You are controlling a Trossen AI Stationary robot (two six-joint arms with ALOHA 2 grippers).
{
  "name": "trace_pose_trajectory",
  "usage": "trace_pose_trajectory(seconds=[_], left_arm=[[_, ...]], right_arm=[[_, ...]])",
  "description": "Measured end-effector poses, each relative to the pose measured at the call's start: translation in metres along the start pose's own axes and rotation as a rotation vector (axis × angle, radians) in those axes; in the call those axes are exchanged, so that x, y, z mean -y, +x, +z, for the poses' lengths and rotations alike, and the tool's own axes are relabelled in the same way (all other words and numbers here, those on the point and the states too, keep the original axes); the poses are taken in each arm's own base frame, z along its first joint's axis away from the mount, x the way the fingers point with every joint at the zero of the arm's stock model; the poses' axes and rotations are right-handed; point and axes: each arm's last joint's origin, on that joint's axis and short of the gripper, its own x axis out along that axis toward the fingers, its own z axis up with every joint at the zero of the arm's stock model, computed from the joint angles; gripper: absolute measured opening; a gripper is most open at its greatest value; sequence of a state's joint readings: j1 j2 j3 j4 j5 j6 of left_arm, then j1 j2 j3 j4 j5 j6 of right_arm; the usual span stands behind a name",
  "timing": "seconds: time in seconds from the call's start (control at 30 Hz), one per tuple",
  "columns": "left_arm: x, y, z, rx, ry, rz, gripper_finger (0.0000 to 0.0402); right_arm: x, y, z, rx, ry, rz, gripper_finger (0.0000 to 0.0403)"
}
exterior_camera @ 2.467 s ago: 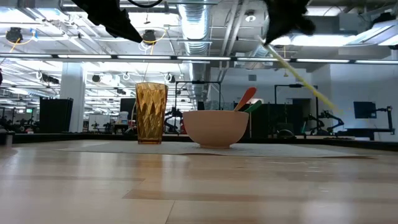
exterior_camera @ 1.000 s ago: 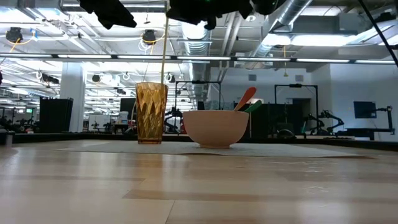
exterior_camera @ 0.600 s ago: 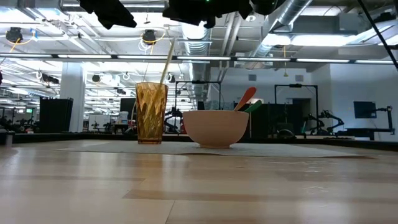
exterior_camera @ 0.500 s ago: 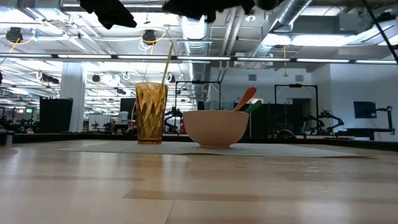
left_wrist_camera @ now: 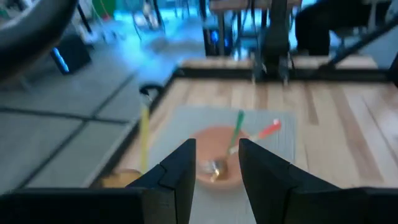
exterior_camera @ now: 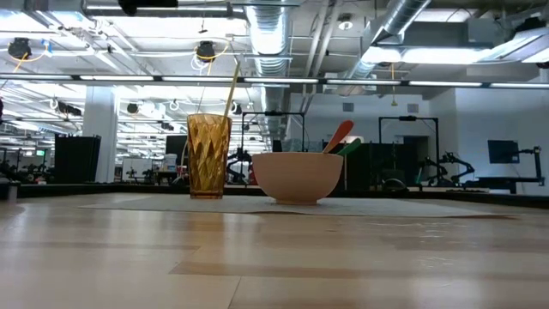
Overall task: Pick & Place Utensil
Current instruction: Return to Home Position
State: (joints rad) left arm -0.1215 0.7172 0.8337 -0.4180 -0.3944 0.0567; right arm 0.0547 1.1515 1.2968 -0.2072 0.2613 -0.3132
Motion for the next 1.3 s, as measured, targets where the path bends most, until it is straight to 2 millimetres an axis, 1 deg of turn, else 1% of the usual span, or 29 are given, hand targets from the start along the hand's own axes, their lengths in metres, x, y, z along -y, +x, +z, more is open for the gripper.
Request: trace_pose_trajectory(seconds=[0.07,0.13,0.23,0.33,0.4,0.47,0.6,0.7,0.83,0.93,1.03,1.1,1.2,1.23,1.3], left_arm=[[-0.007,-0.015,0.002,0.057,-0.009,0.006,0.0123],[-0.013,-0.031,0.003,0.109,-0.031,0.010,0.0123],[-0.021,-0.050,-0.004,0.175,-0.046,0.017,0.0123],[-0.023,-0.058,-0.023,0.211,-0.055,0.021,0.0123],[-0.022,-0.057,-0.039,0.235,-0.086,0.020,0.0123],[-0.020,-0.055,-0.052,0.282,-0.118,0.021,0.0123],[-0.016,-0.049,-0.076,0.343,-0.103,0.031,0.0123],[-0.016,-0.049,-0.086,0.393,-0.119,0.037,0.0123],[-0.015,-0.049,-0.097,0.417,-0.104,0.044,0.0123],[-0.017,-0.053,-0.099,0.480,-0.124,0.052,0.0123],[-0.015,-0.051,-0.104,0.488,-0.098,0.058,0.0123],[-0.015,-0.049,-0.105,0.481,-0.085,0.058,0.0123],[-0.015,-0.050,-0.104,0.486,-0.085,0.060,0.0123],[-0.015,-0.049,-0.105,0.486,-0.086,0.059,0.0123],[-0.014,-0.048,-0.107,0.488,-0.087,0.058,0.0123]], right_arm=[[0.004,-0.020,0.000,-0.036,0.021,0.019,0.0137],[0.008,-0.038,-0.004,-0.066,0.056,0.029,0.0129],[0.006,-0.053,-0.027,-0.095,0.102,0.035,0.0120],[-0.003,-0.061,-0.060,-0.083,0.136,0.036,0.0117],[-0.010,-0.066,-0.086,-0.067,0.145,0.027,0.0117],[-0.013,-0.073,-0.105,-0.012,0.156,0.012,0.0118],[-0.015,-0.096,-0.131,0.115,0.185,-0.013,0.0118],[-0.019,-0.110,-0.151,0.166,0.197,0.019,0.0118],[-0.023,-0.124,-0.165,0.264,0.223,0.094,0.0118],[-0.023,-0.134,-0.173,0.319,0.218,0.109,0.0118],[-0.024,-0.142,-0.181,0.367,0.210,0.107,0.0118],[-0.029,-0.142,-0.197,0.340,0.206,0.107,0.0118],[-0.031,-0.148,-0.206,0.390,0.227,0.105,0.0118],[-0.033,-0.145,-0.211,0.377,0.229,0.113,0.0118],[-0.035,-0.144,-0.214,0.373,0.231,0.117,0.0118]])
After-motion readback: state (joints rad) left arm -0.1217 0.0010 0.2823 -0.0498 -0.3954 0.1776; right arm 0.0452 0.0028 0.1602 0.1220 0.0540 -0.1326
